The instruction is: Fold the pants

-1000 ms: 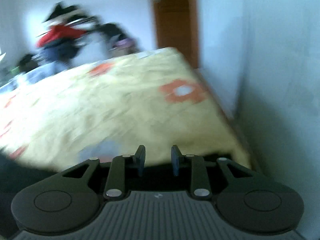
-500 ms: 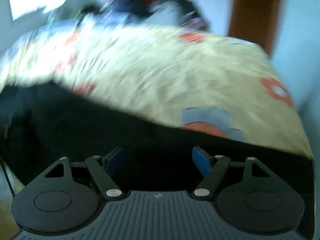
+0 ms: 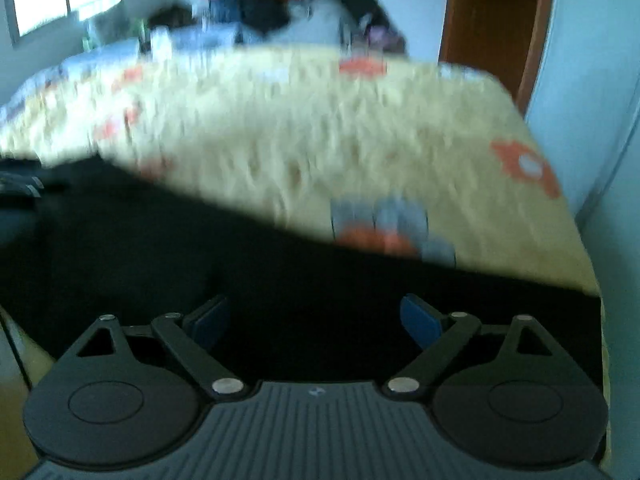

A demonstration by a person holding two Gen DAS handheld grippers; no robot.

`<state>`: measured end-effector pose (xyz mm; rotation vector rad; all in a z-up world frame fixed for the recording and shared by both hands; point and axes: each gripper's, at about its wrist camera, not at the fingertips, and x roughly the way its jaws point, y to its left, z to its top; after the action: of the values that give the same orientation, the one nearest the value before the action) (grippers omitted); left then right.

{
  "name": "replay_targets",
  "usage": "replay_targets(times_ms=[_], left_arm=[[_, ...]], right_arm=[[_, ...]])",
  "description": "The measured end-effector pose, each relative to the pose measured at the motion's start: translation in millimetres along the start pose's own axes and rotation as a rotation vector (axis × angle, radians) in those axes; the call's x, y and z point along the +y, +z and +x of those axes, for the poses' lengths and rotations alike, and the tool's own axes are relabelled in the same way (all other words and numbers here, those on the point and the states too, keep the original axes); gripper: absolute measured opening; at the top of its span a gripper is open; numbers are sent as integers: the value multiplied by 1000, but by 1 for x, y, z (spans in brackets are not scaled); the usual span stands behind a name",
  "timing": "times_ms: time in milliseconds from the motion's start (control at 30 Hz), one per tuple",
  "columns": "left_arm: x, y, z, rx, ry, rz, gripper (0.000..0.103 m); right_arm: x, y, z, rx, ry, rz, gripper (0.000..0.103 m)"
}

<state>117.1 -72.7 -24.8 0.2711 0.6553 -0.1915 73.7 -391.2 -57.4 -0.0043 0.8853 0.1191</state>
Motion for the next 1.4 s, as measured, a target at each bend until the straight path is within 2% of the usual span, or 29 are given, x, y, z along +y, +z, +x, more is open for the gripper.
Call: replay_targets(times_ms=[67,133,233,267,300,333,367,433,500,533,600,633,700,733,767,833,900,933,1000,1100,1200,1267,1400], left_arm=[[-12,-10,2,16,6,37,96],[-24,-19,3,6,39,75,95],[-22,-24,-16,-51,50,102,95],[-19,-25,-21,-70,56,100,96],[-15,-27,-26,-86,65,86,96],[-10,-30,-30,-93,67,68,96],[-5,-32,-33,-91,66,50,96],[4,-39,-35,-77,65,0,96],[7,-45,-33,-47,65,-24,96],[8,-47,-30,-30,65,-25,97],[8,-52,-27,-17,67,-32,97],[8,-54,-29,-29,68,-37,98],[8,-58,-31,-39,80,-23,100],[8,-59,-32,-46,86,-20,101],[8,-60,-32,-52,88,-20,101],[9,-63,-31,-61,91,-24,103],[10,-63,-29,-59,90,-42,103],[11,-62,-29,-58,87,-48,103],[11,-62,-28,-57,85,-53,103],[11,-62,-29,-57,83,-54,103],[11,-63,-29,-56,81,-57,103],[11,-63,-29,-55,81,-58,103],[12,-63,-29,-55,80,-59,103]], right_arm=[[-16,4,11,-77,-9,52,101],[-25,11,22,-124,-104,109,101],[-43,15,9,-204,-328,210,101],[-49,11,-2,-238,-372,247,101],[-57,4,-17,-272,-379,301,101],[-64,-4,-29,-291,-342,347,101],[-69,-12,-39,-289,-267,378,101],[-70,-26,-45,-235,-89,360,101],[-62,-29,-35,-153,-51,283,101],[-60,-30,-25,-107,-70,233,101],[-65,-33,-12,-136,-178,162,102],[-77,-33,-12,-155,-251,210,103],[-105,-38,-25,-220,-455,414,103],[-119,-46,-41,-286,-501,536,103],[-130,-62,-62,-376,-460,670,103],[-147,-93,-89,-509,-243,894,103],[-163,-117,-90,-528,18,1079,103],[-166,-124,-86,-520,113,1137,103],[-163,-134,-76,-488,242,1176,103],[-155,-119,-65,-439,242,1114,103],[-153,-99,-53,-425,240,1092,103],[-160,-84,-41,-430,191,1071,103],[-145,-80,-39,-494,60,1023,103]])
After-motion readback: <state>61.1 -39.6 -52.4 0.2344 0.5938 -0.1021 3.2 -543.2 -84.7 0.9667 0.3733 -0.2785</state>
